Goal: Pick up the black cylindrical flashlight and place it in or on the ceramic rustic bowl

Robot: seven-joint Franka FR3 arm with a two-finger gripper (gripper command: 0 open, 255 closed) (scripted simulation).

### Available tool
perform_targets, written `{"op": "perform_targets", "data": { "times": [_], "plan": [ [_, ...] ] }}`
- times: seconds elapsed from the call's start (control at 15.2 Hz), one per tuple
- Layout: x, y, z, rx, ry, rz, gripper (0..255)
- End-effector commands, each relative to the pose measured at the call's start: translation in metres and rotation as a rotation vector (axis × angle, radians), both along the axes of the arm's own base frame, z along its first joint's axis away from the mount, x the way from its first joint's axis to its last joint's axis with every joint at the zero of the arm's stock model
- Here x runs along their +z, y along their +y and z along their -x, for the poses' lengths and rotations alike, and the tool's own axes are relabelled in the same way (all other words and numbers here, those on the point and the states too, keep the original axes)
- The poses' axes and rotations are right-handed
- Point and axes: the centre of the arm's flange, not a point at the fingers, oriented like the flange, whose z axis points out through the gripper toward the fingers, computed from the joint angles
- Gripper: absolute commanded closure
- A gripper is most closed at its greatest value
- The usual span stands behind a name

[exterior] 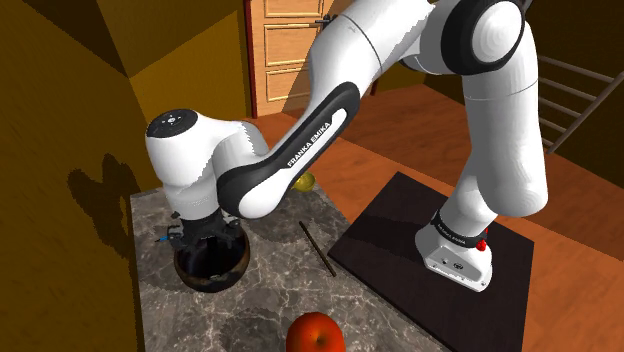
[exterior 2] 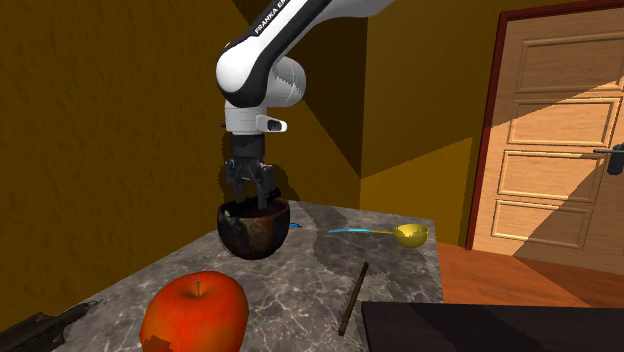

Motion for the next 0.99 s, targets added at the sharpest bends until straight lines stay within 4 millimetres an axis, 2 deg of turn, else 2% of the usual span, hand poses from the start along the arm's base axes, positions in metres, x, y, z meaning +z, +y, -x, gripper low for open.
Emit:
{"op": "perform_targets", "data": {
  "times": [0.0,0.2,0.46,0.92],
  "plan": [
    [0.0,0.0,0.0,0.0,0.0,0.0,0],
    [0.0,0.0,0.0,0.0,0.0,0.0,0],
    [0.05,0.0,0.0,0.0,0.0,0.0,0],
    [0.05,0.0,0.0,0.0,0.0,0.0,0]
  ]
}}
